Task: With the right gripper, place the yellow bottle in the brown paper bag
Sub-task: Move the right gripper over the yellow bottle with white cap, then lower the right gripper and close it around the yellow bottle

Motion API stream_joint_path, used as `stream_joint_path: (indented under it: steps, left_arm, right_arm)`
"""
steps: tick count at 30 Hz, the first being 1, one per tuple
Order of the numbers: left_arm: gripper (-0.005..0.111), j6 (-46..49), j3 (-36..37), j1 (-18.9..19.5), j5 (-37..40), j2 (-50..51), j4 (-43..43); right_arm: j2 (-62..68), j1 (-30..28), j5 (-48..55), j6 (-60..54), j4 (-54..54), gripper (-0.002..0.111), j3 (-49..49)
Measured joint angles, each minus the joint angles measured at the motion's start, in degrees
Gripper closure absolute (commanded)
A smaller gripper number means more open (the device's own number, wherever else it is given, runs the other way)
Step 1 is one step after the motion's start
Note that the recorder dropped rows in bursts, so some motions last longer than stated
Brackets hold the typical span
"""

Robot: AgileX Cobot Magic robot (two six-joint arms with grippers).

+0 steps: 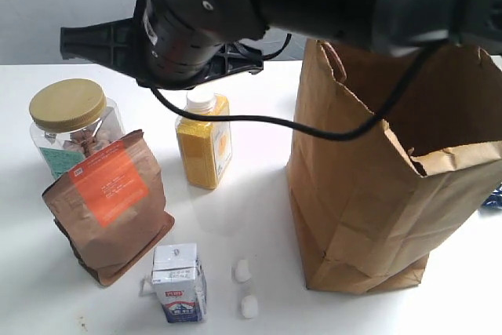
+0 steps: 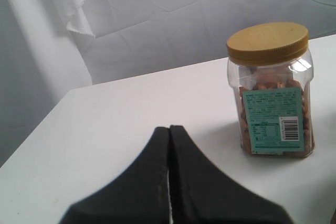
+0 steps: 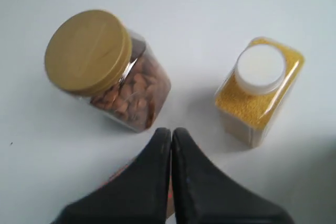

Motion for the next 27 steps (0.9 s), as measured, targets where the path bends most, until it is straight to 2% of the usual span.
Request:
stream_joint_path:
  steps: [2, 5, 7, 13, 20, 27]
  left_arm:
    - [0.107, 0.0, 0.0, 0.0, 0.0, 0.0, 0.0]
    - [0.107, 0.0, 0.0, 0.0, 0.0, 0.0, 0.0]
    - [0.107, 0.0, 0.0, 0.0, 0.0, 0.0, 0.0]
    - [0.107, 0.0, 0.0, 0.0, 0.0, 0.0, 0.0]
    - [0.107, 0.0, 0.0, 0.0, 0.0, 0.0, 0.0]
    - [0.107, 0.0, 0.0, 0.0, 0.0, 0.0, 0.0]
  right_arm:
    - [1.77, -0.84, 1.62, 0.78, -0.42, 0.074, -2.61]
    - [4.0, -1.67, 2.81, 2.53, 0.64, 0.038, -5.05]
    - [5.26, -1.97, 3.06, 4.77, 1.05, 0.025, -5.77]
    - [9.25, -3.42, 3.19, 9.44, 0.74, 0.024, -6.06]
    - [12.22, -4.33, 3.27, 16.24, -7.81, 0.024, -6.1]
    - [15.39, -4.69, 1.1, 18.57, -8.8, 0.027, -6.1]
